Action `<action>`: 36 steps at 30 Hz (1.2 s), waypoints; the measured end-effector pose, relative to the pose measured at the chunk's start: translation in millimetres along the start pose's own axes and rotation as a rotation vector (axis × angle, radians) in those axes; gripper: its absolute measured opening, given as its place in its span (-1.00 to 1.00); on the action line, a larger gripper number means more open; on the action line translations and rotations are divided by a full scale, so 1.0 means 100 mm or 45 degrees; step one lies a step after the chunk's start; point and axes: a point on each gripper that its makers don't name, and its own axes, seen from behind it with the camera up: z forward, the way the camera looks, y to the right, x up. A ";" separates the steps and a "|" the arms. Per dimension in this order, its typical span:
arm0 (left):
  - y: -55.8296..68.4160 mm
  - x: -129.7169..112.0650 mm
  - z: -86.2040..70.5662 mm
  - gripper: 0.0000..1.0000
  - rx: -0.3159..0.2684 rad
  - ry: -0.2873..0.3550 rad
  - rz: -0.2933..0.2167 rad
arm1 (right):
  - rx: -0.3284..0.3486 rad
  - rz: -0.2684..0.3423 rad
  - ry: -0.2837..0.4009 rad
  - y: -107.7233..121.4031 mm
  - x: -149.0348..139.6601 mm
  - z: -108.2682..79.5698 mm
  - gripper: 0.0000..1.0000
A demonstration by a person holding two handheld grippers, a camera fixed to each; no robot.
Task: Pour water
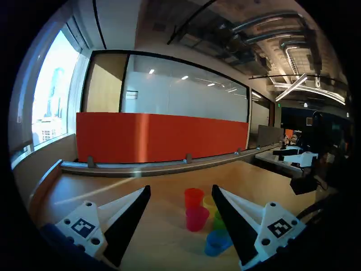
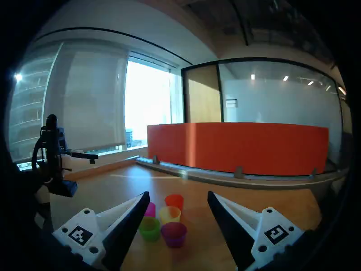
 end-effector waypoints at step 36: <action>-0.07 -0.23 -0.07 1.00 0.020 -0.052 0.066 | 0.264 -0.159 -0.175 -0.46 -0.37 0.24 0.99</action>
